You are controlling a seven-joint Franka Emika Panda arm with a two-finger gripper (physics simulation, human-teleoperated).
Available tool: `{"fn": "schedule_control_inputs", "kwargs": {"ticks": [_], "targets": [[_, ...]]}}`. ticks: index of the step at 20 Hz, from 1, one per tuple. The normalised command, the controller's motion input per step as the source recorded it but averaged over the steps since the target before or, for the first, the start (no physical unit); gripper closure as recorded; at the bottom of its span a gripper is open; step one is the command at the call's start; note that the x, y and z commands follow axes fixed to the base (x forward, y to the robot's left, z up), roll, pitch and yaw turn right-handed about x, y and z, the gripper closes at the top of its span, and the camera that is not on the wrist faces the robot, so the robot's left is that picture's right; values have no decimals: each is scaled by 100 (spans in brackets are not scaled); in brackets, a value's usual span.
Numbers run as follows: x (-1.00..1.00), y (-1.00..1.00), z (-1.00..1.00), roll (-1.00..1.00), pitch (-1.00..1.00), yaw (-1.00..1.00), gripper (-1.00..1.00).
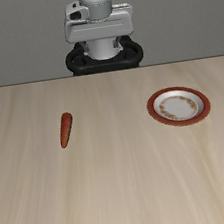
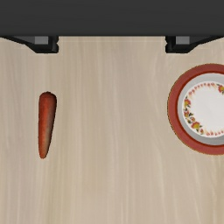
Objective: Pick the carrot on the table and place it on the plate
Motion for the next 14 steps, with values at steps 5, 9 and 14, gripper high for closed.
{"fn": "schedule_control_inputs", "kwargs": {"ticks": [5, 9, 14], "targets": [[0, -100, 0, 0, 0, 0, -100], [0, -100, 0, 0, 0, 0, -100], [40, -60, 0, 0, 0, 0, -100]]}}
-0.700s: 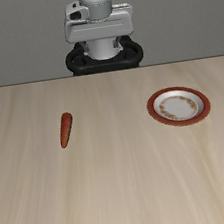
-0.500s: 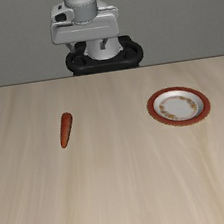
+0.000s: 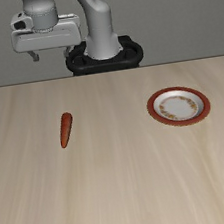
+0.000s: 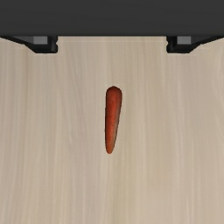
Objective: Pick the carrot on the table and place it on the plate
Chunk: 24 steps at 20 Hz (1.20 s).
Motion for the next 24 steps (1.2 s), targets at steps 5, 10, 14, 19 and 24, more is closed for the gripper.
{"fn": "schedule_control_inputs", "kwargs": {"ticks": [5, 10, 14, 19, 24], "targets": [[80, 20, 0, 0, 0, 0, -100], [-20, -20, -60, 0, 0, 0, -100], [0, 0, -100, 0, 0, 0, -100], [0, 0, -100, 0, 0, 0, -100], [0, 0, -100, 0, 0, 0, -100]]}}
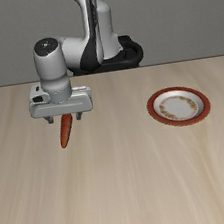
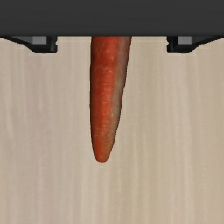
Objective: Pick the carrot on the table and place it on the plate
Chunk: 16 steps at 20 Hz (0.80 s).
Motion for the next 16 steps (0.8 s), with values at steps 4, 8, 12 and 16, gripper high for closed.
{"fn": "schedule_control_inputs", "kwargs": {"ticks": [4, 8, 12, 16], "targets": [[0, 0, -50, 0, 0, 0, 100], [0, 0, 0, 0, 0, 0, 100], [0, 0, 25, 0, 0, 0, 100], [0, 0, 100, 0, 0, 0, 100]]}}
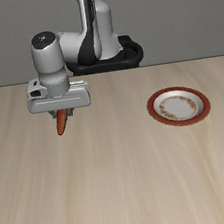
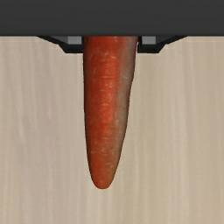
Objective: Pick the carrot on the table and place it on the plate
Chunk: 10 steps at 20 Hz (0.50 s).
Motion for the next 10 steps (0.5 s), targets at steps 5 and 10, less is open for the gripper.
{"fn": "schedule_control_inputs", "kwargs": {"ticks": [5, 10], "targets": [[0, 0, 100, 0, 0, 0, 100], [0, 100, 0, 0, 0, 0, 100]]}}
